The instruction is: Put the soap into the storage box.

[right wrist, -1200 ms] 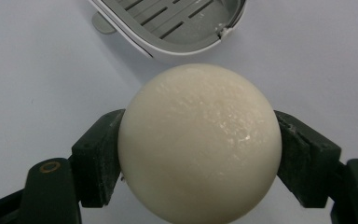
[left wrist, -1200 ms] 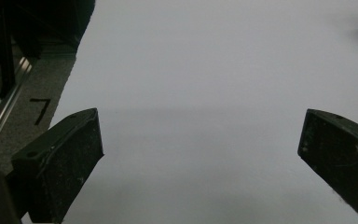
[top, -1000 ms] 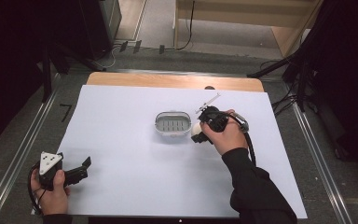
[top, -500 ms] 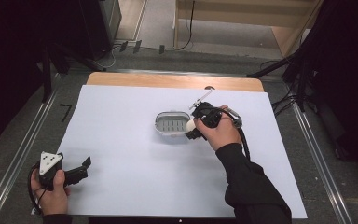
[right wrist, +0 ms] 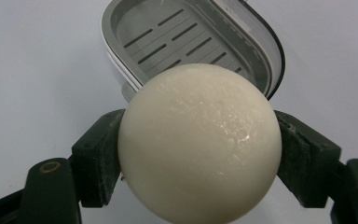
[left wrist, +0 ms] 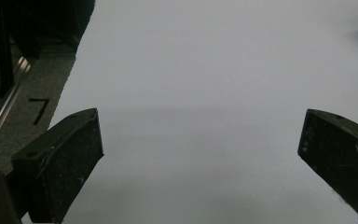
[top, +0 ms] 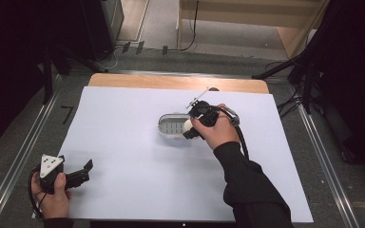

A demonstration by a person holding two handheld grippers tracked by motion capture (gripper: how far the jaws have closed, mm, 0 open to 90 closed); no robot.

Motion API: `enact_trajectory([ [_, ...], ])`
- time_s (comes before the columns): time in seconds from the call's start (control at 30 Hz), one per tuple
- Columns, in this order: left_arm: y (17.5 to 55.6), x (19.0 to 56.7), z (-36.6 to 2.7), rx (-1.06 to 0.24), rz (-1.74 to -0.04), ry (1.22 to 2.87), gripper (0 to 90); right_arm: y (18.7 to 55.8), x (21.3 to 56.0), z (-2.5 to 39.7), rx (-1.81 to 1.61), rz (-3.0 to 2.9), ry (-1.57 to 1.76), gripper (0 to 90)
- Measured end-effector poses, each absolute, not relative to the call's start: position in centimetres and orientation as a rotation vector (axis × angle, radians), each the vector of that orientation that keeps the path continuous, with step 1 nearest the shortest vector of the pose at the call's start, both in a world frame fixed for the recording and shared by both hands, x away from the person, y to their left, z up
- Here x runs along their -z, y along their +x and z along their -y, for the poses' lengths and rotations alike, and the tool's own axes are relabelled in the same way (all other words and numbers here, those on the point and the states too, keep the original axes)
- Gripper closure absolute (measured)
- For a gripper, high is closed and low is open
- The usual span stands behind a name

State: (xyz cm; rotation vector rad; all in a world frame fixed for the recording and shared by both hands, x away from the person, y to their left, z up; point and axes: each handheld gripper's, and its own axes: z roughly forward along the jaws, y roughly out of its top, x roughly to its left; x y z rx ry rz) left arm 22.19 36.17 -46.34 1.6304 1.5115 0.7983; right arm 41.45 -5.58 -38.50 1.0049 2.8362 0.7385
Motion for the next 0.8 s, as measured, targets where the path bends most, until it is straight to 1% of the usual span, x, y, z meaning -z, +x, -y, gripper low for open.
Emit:
enact_trajectory([
  [0.8, 22.2, 46.3, -36.2, -0.796, -1.513, 1.630, 0.1, 42.8, 38.6, 2.5, -0.741, -2.859, 0.976, 25.0],
])
